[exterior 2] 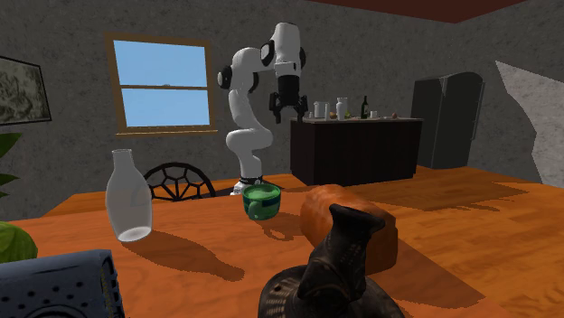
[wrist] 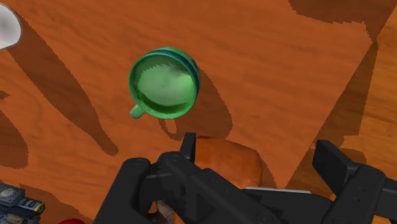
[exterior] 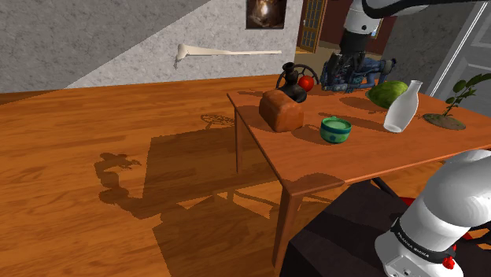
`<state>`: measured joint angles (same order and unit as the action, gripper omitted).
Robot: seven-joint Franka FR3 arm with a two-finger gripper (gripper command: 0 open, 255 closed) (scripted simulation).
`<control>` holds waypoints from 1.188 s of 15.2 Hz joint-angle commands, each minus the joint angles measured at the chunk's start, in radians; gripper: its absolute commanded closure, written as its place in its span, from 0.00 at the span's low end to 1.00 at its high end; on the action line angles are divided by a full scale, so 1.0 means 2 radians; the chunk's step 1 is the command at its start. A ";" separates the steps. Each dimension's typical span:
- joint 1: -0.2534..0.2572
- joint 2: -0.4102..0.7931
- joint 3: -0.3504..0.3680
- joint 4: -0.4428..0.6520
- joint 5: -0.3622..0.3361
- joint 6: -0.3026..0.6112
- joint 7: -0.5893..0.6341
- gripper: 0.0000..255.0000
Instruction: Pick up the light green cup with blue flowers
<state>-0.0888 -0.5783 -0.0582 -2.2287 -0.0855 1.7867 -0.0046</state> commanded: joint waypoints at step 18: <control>-0.089 0.293 -0.079 0.087 0.041 0.105 0.149 0.00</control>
<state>-0.2566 -0.0234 -0.2068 -2.0715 -0.0125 1.9947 0.2810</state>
